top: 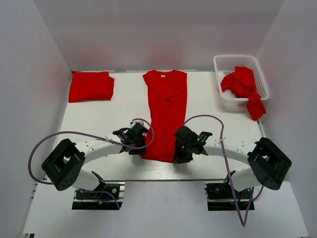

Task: Fold and stack the t-shirts
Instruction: Grab the bottom of the folded rectangular tshirt with both arms

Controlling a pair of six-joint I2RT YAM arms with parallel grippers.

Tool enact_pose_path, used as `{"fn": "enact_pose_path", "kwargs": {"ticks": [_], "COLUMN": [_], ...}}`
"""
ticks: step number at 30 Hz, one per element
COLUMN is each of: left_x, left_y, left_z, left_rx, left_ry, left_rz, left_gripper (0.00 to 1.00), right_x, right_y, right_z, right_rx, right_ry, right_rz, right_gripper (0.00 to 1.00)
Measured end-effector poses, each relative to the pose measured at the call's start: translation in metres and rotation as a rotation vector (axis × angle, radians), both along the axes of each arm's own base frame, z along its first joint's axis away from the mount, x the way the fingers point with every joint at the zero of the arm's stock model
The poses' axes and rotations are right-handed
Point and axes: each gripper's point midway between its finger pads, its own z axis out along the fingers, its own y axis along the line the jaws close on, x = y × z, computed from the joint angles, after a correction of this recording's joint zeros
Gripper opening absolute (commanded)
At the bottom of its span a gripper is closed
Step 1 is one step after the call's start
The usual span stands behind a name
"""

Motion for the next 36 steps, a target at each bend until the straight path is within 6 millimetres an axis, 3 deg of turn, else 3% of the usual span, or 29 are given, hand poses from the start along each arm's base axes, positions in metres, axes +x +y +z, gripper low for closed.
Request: {"fn": "enact_pose_path", "kwargs": {"ticks": [2,4,5,6,13,20,24,29,32,36], "left_x": [0.0,0.0,0.0,-0.001,-0.008,-0.041,-0.05,-0.044,-0.03,-0.006], "left_y": [-0.002,-0.005,-0.007,-0.009,-0.02,-0.011,-0.006,-0.014,-0.025,-0.034], "left_z": [-0.001,-0.001,-0.002,-0.003,-0.002,0.01,0.017,0.037,0.056,0.076], "left_rx": [-0.008,-0.018,-0.022,-0.027,-0.05,-0.075,-0.066,-0.078,-0.087,-0.062], "left_ry": [-0.006,-0.014,-0.016,-0.017,-0.014,0.045,0.071,0.062,0.031,-0.005], "left_rz": [-0.005,-0.009,-0.013,-0.016,-0.044,-0.051,-0.037,-0.028,-0.01,0.049], "left_gripper": [0.38,0.2,0.12,0.0,0.0,0.0,0.0,0.0,0.0,0.0], "right_x": [0.0,0.0,0.0,0.0,-0.001,-0.013,-0.016,-0.016,-0.012,0.008], "right_y": [0.0,0.0,0.0,-0.001,-0.002,-0.004,-0.005,-0.009,-0.012,-0.008], "right_z": [-0.001,-0.005,-0.007,-0.009,-0.007,0.016,0.021,0.027,0.029,0.041], "right_rx": [-0.001,-0.01,-0.016,-0.023,-0.022,0.074,0.093,0.097,0.073,0.052], "right_ry": [0.001,0.005,0.008,0.009,0.01,-0.011,-0.014,-0.033,-0.051,-0.112], "right_rz": [0.005,0.011,0.015,0.022,0.02,0.037,0.042,0.038,0.031,0.017], "right_gripper": [0.28,0.2,0.07,0.0,0.0,0.0,0.0,0.0,0.0,0.0]}}
